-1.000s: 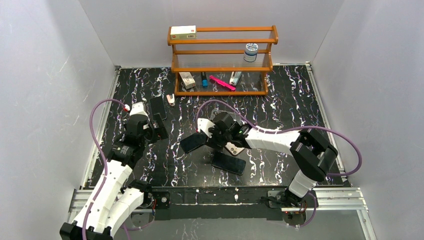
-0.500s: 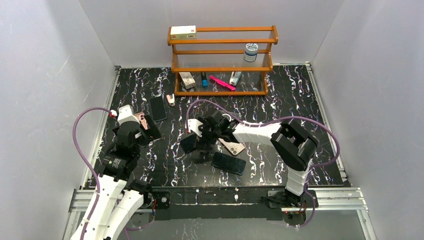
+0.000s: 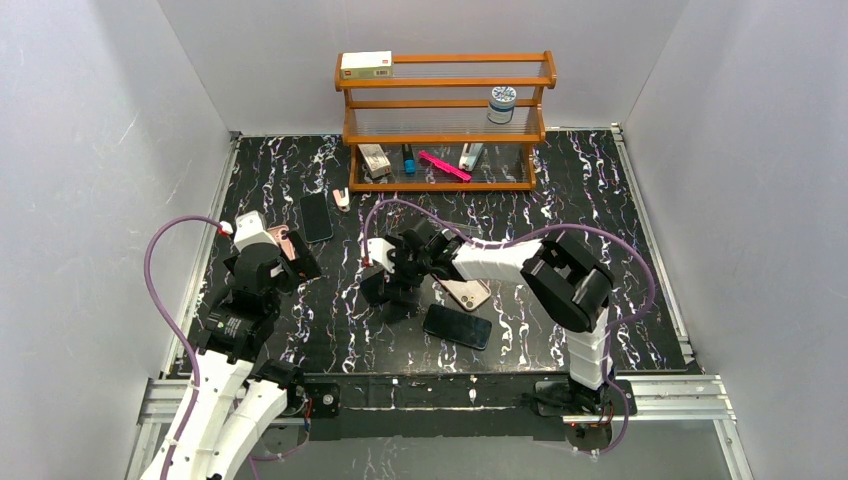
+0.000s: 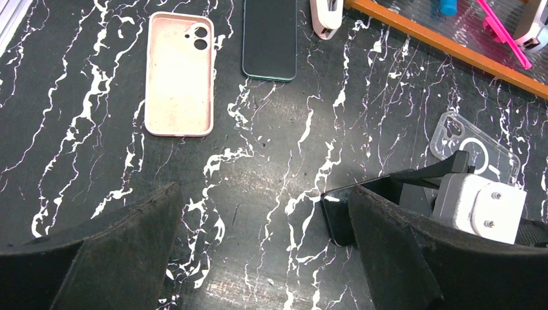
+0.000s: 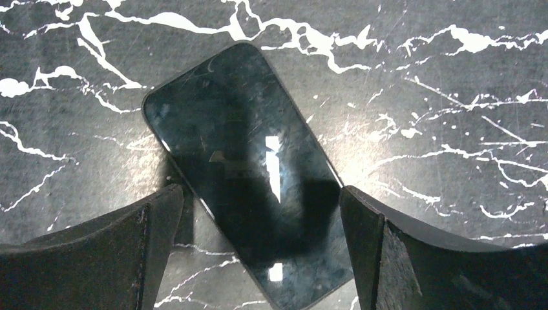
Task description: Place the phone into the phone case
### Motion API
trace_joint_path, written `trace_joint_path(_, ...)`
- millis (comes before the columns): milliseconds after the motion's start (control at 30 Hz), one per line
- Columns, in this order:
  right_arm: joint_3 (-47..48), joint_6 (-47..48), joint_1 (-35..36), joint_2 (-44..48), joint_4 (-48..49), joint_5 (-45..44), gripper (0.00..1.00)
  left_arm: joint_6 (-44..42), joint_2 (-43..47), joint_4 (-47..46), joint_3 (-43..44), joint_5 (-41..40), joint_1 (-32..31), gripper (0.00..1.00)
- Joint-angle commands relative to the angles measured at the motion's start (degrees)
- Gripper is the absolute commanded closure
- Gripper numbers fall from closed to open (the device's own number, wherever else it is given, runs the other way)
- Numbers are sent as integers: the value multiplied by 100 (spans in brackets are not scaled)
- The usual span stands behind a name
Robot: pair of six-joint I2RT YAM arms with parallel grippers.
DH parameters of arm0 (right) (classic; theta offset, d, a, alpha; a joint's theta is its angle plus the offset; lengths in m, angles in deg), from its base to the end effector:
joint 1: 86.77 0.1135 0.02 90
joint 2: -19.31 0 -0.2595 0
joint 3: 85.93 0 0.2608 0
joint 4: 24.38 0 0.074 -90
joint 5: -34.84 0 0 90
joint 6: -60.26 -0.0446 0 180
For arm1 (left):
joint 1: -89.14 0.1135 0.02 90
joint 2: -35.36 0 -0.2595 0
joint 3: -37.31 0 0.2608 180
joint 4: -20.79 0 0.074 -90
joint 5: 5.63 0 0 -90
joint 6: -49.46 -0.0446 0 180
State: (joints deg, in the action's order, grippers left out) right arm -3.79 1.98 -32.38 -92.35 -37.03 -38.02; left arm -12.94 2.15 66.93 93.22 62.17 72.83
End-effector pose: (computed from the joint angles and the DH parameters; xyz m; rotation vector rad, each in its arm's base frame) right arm 0.2392 0.3566 0.1479 -1.6996 1.5917 0.5458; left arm 0.1480 -0.0257 0.3104 -0.4381 1.9001 -0.1227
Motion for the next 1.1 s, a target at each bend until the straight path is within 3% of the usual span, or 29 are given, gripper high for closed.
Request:
trace_joint_path(0,260,-35,-17,-232,365,193,1,77,85,100,147,-290,18,2)
trace_joint_path(367,337,-1378,-173,-623,1464,-604,2,106,148,112,142,-363,18,2)
trace_joint_path(633,560,-2035,-700,-589,537,239,3,113,116,109,134,-368,21,2)
trace_joint_path(1067,650,-1293,-726,-496,-647,406,1,149,147,144,134,-414,23,2)
